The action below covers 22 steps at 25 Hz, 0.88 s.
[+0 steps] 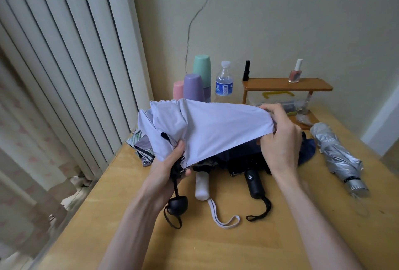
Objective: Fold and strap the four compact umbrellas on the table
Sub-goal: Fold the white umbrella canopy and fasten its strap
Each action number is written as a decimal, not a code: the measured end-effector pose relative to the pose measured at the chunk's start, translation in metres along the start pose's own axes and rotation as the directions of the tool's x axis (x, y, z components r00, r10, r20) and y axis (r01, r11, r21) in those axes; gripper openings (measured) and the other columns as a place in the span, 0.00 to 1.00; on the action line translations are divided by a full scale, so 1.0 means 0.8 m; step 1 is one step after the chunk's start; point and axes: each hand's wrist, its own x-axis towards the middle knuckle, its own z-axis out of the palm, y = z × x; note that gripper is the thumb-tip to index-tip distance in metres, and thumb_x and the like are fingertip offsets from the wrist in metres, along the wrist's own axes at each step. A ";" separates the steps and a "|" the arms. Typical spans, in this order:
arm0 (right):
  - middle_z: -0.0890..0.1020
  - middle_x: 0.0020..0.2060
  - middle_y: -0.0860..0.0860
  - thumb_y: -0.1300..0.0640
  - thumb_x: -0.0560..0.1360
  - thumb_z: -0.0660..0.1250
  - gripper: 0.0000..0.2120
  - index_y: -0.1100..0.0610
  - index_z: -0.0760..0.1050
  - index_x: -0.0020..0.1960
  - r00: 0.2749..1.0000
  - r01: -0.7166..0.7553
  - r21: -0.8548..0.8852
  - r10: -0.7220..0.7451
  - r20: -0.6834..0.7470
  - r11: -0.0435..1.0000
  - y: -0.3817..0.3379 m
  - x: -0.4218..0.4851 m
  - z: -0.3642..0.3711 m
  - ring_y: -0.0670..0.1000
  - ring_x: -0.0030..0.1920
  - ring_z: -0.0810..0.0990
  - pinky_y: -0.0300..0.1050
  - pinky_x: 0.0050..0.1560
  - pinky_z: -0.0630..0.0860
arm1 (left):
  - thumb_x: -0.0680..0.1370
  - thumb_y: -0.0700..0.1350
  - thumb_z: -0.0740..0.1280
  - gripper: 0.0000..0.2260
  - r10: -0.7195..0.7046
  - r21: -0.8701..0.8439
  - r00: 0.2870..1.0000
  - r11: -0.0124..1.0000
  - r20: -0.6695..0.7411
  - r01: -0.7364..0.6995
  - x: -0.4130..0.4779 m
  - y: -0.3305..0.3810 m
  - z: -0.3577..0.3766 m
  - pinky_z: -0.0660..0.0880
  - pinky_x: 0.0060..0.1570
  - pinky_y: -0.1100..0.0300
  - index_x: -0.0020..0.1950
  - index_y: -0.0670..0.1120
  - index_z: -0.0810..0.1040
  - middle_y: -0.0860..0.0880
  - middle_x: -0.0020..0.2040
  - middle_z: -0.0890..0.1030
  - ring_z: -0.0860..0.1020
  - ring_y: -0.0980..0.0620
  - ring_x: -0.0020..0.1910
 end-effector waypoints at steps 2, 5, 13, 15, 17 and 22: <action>0.87 0.48 0.47 0.74 0.76 0.67 0.19 0.54 0.81 0.59 0.984 -0.128 0.142 0.108 0.143 0.982 0.000 0.007 -0.006 0.48 0.48 0.85 0.50 0.39 0.83 | 0.78 0.45 0.72 0.16 -0.025 -0.027 0.999 0.999 0.035 0.026 0.000 0.001 -0.007 0.79 0.35 0.62 0.66 0.49 0.80 0.52 0.50 0.86 0.84 0.55 0.43; 0.88 0.43 0.45 0.70 0.80 0.67 0.15 0.52 0.82 0.57 0.894 -0.413 0.279 0.327 0.306 0.867 0.001 0.021 -0.021 0.45 0.33 0.81 0.42 0.32 0.78 | 0.79 0.35 0.70 0.16 -0.051 -0.019 0.995 0.998 0.082 0.053 0.003 -0.002 -0.015 0.82 0.39 0.58 0.66 0.43 0.79 0.46 0.51 0.86 0.84 0.51 0.43; 0.88 0.43 0.48 0.69 0.81 0.68 0.14 0.53 0.83 0.59 0.841 -0.435 0.296 0.266 0.471 0.850 0.001 0.026 -0.030 0.46 0.31 0.80 0.38 0.32 0.74 | 0.74 0.43 0.78 0.20 0.050 0.020 0.994 0.998 0.095 -0.052 0.012 -0.013 -0.015 0.69 0.35 0.59 0.63 0.43 0.78 0.44 0.49 0.78 0.72 0.51 0.39; 0.88 0.43 0.47 0.69 0.79 0.71 0.11 0.55 0.83 0.56 0.896 -0.348 0.346 0.201 0.395 0.871 -0.003 0.023 -0.027 0.47 0.34 0.83 0.37 0.34 0.77 | 0.72 0.41 0.78 0.20 0.076 0.059 0.996 0.995 0.045 -0.078 0.013 -0.016 -0.017 0.72 0.36 0.59 0.62 0.43 0.79 0.44 0.49 0.80 0.75 0.50 0.41; 0.87 0.45 0.44 0.71 0.77 0.72 0.14 0.55 0.83 0.55 0.951 -0.201 0.322 0.105 0.291 0.925 -0.004 0.016 -0.017 0.44 0.43 0.85 0.38 0.41 0.82 | 0.73 0.39 0.77 0.18 0.090 0.029 0.996 0.996 -0.008 -0.089 0.015 -0.018 -0.018 0.80 0.40 0.59 0.62 0.43 0.80 0.44 0.49 0.82 0.80 0.47 0.45; 0.82 0.66 0.45 0.72 0.74 0.71 0.32 0.52 0.74 0.74 0.722 -0.201 0.330 -0.088 0.686 0.922 0.003 0.017 -0.026 0.44 0.68 0.79 0.47 0.67 0.78 | 0.75 0.40 0.77 0.11 0.172 0.198 0.985 0.966 0.001 -0.169 0.016 -0.013 -0.030 0.70 0.31 0.59 0.50 0.42 0.76 0.47 0.38 0.77 0.73 0.50 0.34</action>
